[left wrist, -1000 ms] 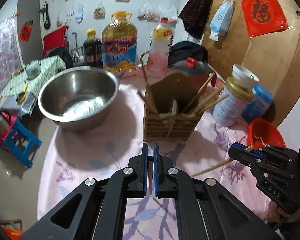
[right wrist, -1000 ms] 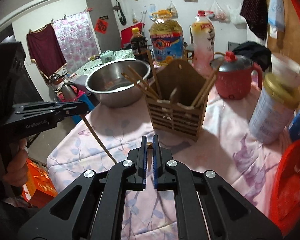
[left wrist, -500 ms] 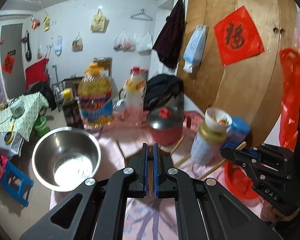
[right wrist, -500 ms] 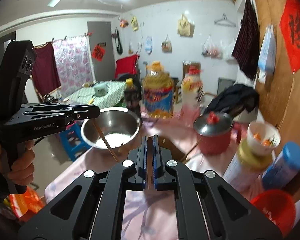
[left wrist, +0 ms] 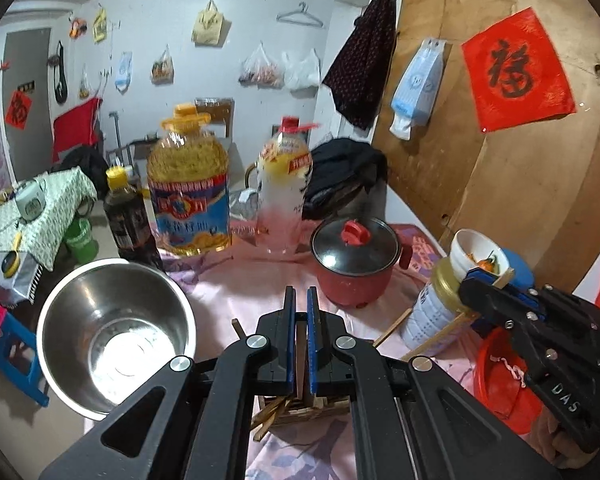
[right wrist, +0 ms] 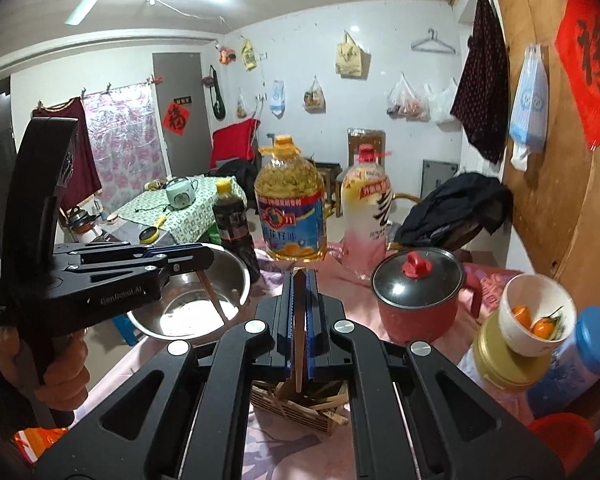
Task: Organize utensils
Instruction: 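Lower both chopsticks into the wooden holder and open both tools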
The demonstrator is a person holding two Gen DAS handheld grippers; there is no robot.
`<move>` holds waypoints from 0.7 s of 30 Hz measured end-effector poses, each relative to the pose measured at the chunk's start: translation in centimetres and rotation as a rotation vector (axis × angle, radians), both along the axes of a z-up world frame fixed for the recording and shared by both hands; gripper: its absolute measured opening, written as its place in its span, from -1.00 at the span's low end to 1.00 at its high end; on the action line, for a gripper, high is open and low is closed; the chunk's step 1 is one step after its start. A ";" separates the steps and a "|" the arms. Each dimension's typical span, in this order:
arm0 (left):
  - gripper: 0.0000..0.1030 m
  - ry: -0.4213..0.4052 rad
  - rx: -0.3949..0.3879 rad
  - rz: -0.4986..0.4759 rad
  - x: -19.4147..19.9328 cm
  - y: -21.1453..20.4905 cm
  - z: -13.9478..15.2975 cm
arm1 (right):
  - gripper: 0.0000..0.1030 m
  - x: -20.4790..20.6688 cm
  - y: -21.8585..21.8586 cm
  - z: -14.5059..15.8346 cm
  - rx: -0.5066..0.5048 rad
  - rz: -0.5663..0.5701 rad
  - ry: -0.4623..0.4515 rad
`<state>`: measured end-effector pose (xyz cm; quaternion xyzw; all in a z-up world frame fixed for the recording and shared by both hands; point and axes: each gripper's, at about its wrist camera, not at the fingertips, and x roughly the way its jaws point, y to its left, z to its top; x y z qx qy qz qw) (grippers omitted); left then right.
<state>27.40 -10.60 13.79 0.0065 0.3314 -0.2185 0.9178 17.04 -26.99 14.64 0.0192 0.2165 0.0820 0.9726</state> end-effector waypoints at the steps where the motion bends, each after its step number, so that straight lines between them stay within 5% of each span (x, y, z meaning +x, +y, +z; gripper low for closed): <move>1: -0.89 0.014 0.003 -0.005 0.5 -0.2 -0.7 | -0.88 0.5 0.0 -0.7 0.010 0.002 0.016; 3: -0.85 0.054 0.014 -0.004 1.5 -0.6 -2.3 | -0.79 2.1 -0.1 -2.9 0.028 0.009 0.075; 5: -0.26 0.083 0.027 0.003 2.2 -0.8 -3.4 | -0.80 3.1 -0.4 -4.7 0.049 0.000 0.124; 6: -0.14 0.092 0.032 0.018 2.5 -0.7 -3.9 | -0.79 3.4 -0.5 -5.3 0.068 0.007 0.139; 17: 0.43 0.096 -0.024 0.144 2.6 3.3 -3.0 | -0.37 2.1 -1.8 -4.8 0.114 -0.069 0.114; 19: 0.49 0.089 -0.026 0.167 1.7 4.3 -2.4 | -0.22 1.3 -1.7 -4.1 0.114 -0.092 0.092; 21: 0.58 0.081 -0.023 0.183 0.8 5.0 -1.9 | 0.13 0.0 -1.4 -3.2 0.105 -0.124 0.062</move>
